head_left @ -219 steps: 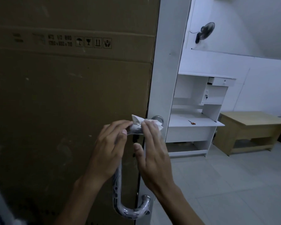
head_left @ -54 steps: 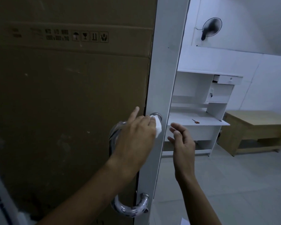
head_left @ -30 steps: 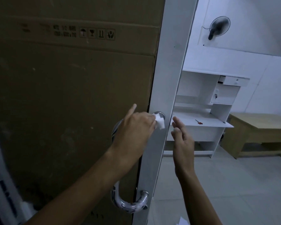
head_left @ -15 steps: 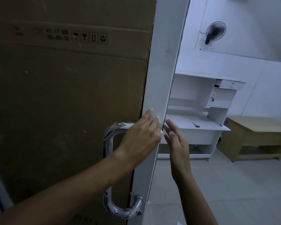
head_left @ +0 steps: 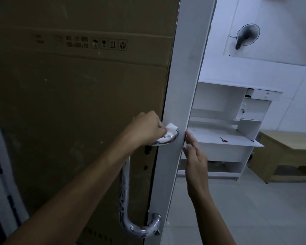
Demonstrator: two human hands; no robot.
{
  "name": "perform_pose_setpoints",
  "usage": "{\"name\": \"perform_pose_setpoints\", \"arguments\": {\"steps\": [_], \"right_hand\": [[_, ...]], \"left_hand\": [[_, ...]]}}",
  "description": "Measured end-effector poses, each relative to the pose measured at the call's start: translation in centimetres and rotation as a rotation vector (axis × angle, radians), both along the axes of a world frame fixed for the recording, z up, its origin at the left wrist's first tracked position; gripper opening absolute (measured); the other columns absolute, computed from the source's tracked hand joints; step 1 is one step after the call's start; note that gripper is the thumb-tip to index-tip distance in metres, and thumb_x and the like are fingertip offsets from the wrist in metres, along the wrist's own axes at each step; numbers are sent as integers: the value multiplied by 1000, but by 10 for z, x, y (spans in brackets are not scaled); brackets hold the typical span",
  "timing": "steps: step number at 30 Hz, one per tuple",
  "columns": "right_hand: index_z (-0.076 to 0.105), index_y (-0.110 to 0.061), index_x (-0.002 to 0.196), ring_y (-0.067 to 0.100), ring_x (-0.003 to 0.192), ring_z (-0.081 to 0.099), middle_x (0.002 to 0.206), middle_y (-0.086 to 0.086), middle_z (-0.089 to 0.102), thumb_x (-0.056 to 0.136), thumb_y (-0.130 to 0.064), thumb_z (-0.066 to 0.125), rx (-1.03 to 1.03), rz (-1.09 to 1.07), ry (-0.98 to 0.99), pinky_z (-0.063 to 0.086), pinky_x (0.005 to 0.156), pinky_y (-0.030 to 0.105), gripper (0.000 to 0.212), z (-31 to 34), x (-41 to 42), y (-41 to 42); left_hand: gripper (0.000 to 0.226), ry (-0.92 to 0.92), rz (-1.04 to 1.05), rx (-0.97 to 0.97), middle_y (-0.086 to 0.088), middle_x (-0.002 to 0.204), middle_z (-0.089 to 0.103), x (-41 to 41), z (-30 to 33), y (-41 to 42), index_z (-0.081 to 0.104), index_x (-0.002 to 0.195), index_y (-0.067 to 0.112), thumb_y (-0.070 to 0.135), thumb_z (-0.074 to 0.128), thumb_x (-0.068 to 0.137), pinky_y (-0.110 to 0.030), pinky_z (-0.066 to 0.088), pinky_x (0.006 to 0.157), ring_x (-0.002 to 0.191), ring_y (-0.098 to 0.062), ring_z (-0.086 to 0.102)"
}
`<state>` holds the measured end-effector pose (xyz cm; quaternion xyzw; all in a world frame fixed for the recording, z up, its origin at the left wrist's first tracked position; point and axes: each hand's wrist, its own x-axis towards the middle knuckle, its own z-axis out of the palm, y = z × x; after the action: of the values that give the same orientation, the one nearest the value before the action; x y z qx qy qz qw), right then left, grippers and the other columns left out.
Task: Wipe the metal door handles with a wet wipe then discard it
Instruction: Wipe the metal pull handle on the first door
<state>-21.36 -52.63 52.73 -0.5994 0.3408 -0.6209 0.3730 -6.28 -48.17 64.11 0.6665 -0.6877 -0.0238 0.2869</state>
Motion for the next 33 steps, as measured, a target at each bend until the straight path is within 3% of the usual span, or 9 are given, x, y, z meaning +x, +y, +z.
{"name": "perform_pose_setpoints", "arguments": {"steps": [3, 5, 10, 12, 17, 21, 25, 28, 33], "right_hand": [[40, -22, 147, 0, 135, 40, 149, -10, 44, 105, -15, 33, 2, 2, -1, 32, 116, 30, 43, 1, 4, 3], [36, -22, 149, -5, 136, 35, 152, -11, 39, 105, -15, 33, -2, -1, 7, 29, 115, 21, 44, 0, 9, 6], [29, -25, 150, -10, 136, 27, 154, -17, 31, 106, -17, 33, -21, -30, 40, 22, 117, 21, 45, -4, 16, 8], [24, -28, 151, -11, 139, 22, 153, -21, 25, 106, -18, 33, -40, -43, 79, 19, 117, 20, 47, -7, 18, 8], [10, -29, 153, -15, 141, 5, 159, -21, 7, 104, -27, 35, -94, -81, 189, 7, 110, 5, 55, -12, 31, 11], [12, -27, 154, -18, 140, 6, 158, -22, 9, 95, -42, 28, -67, -64, 139, 8, 106, -2, 63, -10, 33, 12], [17, -29, 152, -16, 139, 14, 154, -24, 16, 94, -47, 27, -51, -50, 85, 14, 109, 2, 61, -7, 29, 14], [19, -33, 150, -15, 139, 16, 152, -26, 18, 93, -49, 28, -43, -43, 96, 15, 111, 8, 60, -6, 25, 15], [17, -30, 152, -16, 138, 14, 151, -27, 16, 92, -51, 32, -45, -40, 156, 14, 102, -3, 66, -5, 21, 16]], "left_hand": [[33, -18, -57, 65, -2, 53, 41, 20, 4, 5, 53, 57, 12, 26, 51, 86, -28, 27, 54, 54, -17, 38], [32, -43, -123, 102, -1, 60, 55, 33, 4, 7, 62, 70, 11, 30, 48, 91, -29, 35, 59, 58, -15, 45], [28, -33, -210, 207, 16, 103, 69, 79, -3, 10, 70, 100, 35, 34, 42, 102, -32, 47, 85, 97, -7, 63], [29, 37, -227, 205, 11, 120, 66, 95, -14, 11, 68, 117, 26, 28, 43, 102, -30, 45, 97, 112, -7, 60], [28, 205, -218, -152, 22, 108, 68, 90, -46, 17, 71, 113, 28, 40, 53, 95, -17, 47, 85, 103, 5, 62], [28, -120, -417, -468, 3, 114, 70, 47, -50, 14, 70, 116, 11, 24, 60, 93, -26, 49, 95, 102, -8, 66], [27, -383, -345, -672, -6, 112, 72, 31, -55, 8, 71, 112, 9, 24, 60, 92, -39, 47, 100, 100, -20, 68], [31, -343, -353, -733, -6, 117, 70, 52, -66, 11, 70, 115, 8, 24, 59, 91, -43, 47, 100, 108, -20, 66], [40, -141, -324, -715, -7, 123, 64, 83, -79, 15, 62, 123, 2, 28, 53, 93, -43, 47, 98, 114, -23, 63]]}}
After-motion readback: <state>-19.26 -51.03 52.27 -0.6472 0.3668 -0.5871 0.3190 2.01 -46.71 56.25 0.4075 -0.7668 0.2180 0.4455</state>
